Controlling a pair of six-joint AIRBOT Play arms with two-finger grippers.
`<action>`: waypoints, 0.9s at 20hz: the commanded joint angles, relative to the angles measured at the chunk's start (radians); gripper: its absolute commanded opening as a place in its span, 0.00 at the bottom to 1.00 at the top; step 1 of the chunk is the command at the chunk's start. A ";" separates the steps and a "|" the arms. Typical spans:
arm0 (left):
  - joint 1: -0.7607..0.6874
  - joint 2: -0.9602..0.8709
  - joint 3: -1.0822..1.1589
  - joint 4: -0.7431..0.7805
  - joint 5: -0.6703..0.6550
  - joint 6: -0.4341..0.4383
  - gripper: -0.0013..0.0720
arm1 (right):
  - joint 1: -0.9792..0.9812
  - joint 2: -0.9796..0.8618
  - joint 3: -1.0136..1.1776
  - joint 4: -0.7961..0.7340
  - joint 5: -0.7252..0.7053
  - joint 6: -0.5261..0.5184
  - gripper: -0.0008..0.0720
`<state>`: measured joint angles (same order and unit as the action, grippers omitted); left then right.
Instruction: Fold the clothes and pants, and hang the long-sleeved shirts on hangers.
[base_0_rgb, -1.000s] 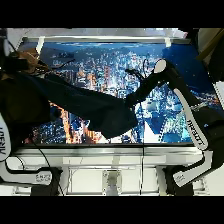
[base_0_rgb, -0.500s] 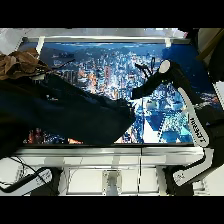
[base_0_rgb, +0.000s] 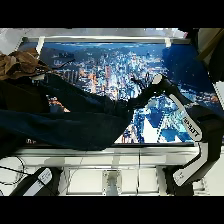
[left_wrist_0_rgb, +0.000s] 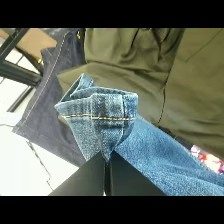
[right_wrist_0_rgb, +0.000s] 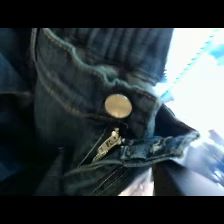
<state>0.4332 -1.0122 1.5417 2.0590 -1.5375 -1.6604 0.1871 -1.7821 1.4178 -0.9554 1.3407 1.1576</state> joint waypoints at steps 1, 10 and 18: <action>0.003 0.005 -0.034 -0.003 0.001 0.000 0.03 | 0.032 -0.018 -0.009 0.028 -0.053 -0.012 0.35; 0.003 0.000 -0.035 -0.397 0.358 -0.001 0.03 | -0.151 0.224 0.198 -0.203 0.210 0.039 0.08; 0.003 0.000 -0.036 -0.586 0.489 0.000 0.03 | -0.338 0.700 0.378 -0.264 0.243 0.163 0.08</action>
<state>0.4351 -1.0107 1.5066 1.5314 -1.0870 -1.6611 -0.1139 -1.2083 1.7489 -1.1965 1.5974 1.2770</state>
